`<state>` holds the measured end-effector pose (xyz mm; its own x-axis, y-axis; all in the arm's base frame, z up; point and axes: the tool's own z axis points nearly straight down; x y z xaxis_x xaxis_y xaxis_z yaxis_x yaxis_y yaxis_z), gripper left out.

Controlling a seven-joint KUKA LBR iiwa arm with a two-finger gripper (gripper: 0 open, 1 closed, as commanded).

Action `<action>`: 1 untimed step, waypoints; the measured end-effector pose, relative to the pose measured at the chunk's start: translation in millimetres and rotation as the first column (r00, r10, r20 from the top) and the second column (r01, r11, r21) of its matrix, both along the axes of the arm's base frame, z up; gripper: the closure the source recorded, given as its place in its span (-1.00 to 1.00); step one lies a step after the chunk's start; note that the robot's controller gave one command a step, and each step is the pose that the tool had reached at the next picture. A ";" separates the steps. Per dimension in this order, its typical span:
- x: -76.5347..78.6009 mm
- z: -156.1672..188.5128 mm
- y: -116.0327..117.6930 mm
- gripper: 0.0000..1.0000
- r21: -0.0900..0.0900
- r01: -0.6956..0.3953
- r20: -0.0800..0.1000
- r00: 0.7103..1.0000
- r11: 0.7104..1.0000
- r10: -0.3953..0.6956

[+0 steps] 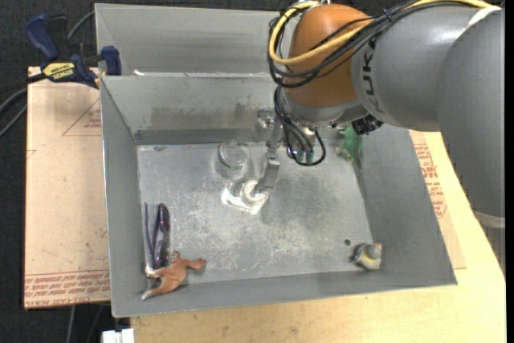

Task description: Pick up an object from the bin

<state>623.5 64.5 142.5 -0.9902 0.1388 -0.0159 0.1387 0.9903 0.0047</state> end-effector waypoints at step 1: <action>9.9 -74.0 -19.7 -1.00 0.003 -0.082 -0.023 0.996 0.997 0.083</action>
Offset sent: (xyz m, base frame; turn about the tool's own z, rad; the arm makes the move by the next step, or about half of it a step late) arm -0.0179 -0.0235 -0.0694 -0.0411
